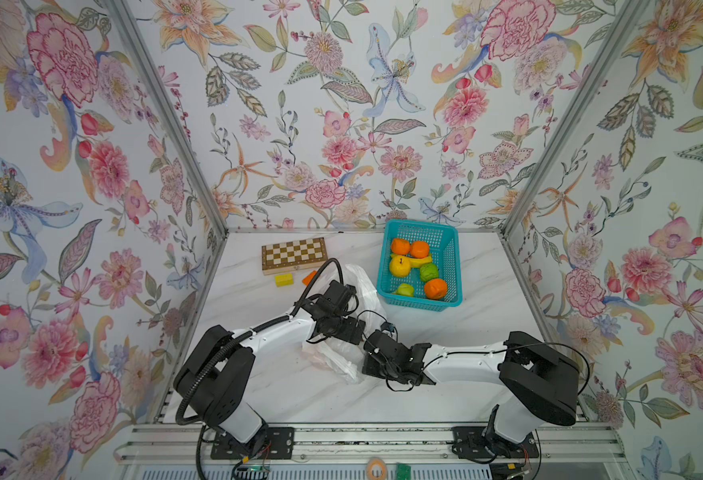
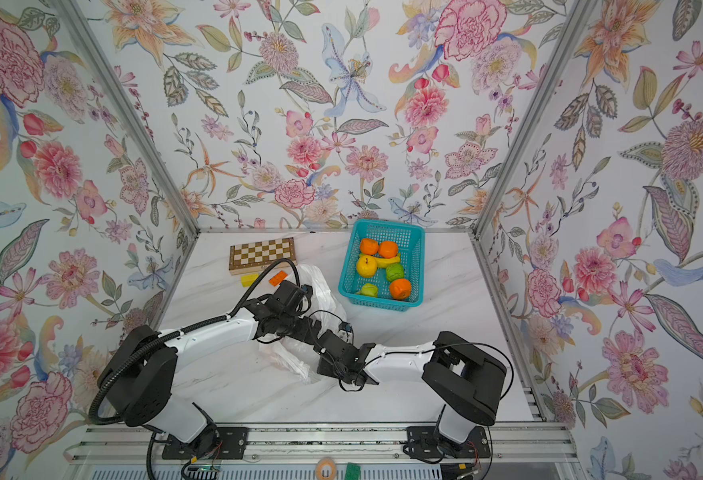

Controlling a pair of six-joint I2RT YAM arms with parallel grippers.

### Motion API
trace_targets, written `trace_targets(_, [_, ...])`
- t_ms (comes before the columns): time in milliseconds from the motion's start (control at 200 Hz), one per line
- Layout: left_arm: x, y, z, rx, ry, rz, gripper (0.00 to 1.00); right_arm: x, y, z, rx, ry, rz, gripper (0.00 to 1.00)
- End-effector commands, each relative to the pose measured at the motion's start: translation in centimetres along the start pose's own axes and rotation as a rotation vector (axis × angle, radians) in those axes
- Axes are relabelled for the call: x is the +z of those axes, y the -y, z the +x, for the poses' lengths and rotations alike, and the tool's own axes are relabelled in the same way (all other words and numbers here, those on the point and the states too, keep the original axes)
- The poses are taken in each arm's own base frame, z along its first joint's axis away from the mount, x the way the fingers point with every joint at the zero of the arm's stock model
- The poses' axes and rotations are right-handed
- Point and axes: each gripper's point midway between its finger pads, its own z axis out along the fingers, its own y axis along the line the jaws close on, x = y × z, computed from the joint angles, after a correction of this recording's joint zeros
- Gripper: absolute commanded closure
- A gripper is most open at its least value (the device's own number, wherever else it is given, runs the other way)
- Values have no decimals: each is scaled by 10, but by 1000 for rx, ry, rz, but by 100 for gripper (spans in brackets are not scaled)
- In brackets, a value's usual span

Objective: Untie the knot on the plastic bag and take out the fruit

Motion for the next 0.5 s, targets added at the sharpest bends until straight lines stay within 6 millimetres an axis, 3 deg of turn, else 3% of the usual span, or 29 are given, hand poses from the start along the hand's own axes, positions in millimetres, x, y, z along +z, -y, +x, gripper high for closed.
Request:
trace_targets(0, [14,-8,49,11,-186,-46,1,-5,6,-8,-21,32,47,100])
trace_targets(170, [15,-23,49,65,-201,-154,1,-9,2,-11,-22,43,37,100])
trace_targets(360, [8,-2,45,95,-168,-40,1,-16,6,-21,-17,96,58,100])
trace_targets(495, [4,3,38,77,-128,-11,27,-22,7,-31,0,134,61,100])
